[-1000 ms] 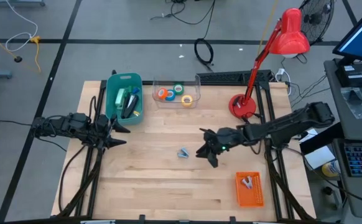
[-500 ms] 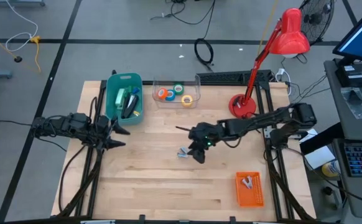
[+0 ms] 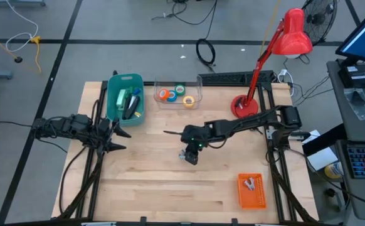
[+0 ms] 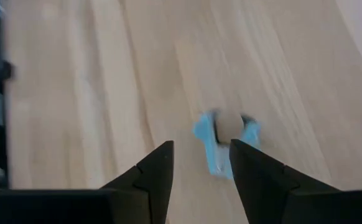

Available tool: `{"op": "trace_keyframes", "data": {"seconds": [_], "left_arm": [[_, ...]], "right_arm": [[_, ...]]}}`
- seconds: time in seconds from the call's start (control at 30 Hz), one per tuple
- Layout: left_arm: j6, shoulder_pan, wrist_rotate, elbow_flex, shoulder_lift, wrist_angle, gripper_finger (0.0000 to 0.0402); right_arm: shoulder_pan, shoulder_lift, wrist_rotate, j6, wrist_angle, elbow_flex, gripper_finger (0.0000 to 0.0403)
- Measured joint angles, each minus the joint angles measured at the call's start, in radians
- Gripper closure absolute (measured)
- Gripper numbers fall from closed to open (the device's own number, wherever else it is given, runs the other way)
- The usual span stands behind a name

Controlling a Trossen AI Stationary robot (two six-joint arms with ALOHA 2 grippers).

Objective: Pick and place Stapler, Stapler remover, tape
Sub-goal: Put the blue stapler remover into the orange basket

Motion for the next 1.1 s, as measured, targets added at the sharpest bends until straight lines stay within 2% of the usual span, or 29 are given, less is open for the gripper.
{"op": "trace_keyframes", "data": {"seconds": [0.17, 0.63, 1.1], "left_arm": [[0.048, 0.000, -0.001, 0.000, 0.000, 0.000, 0.0135], [0.071, 0.000, -0.001, 0.000, 0.000, -0.006, 0.0135], [0.069, 0.000, 0.000, 0.000, 0.000, -0.038, 0.0135]], "right_arm": [[-0.002, 0.049, 0.017, 0.006, -0.097, 0.052, 0.0259], [-0.021, 0.080, 0.057, 0.063, -0.076, 0.053, 0.0261], [-0.038, 0.127, 0.033, 0.103, -0.064, 0.052, 0.0261]]}}
